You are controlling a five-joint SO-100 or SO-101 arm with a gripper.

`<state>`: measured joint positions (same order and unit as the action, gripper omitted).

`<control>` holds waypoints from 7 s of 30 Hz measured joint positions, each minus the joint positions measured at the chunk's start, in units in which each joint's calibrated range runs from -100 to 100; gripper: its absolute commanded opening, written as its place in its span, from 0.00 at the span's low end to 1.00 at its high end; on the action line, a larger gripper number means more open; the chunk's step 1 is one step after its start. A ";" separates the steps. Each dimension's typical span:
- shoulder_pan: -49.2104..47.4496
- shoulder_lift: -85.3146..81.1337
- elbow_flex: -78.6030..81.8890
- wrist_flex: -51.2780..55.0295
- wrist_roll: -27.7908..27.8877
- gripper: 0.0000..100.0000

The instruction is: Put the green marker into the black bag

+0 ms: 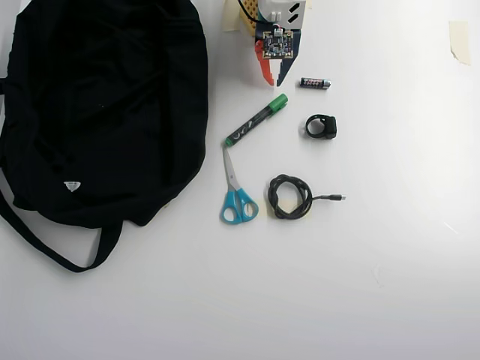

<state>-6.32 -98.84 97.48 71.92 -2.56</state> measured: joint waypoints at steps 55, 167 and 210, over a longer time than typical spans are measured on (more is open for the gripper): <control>0.00 27.15 -46.31 -27.82 -0.29 0.03; 0.81 86.09 -91.19 17.86 -0.59 0.03; 0.81 86.01 -73.58 14.17 -10.45 0.03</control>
<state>-5.51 -12.83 23.90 86.09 -13.02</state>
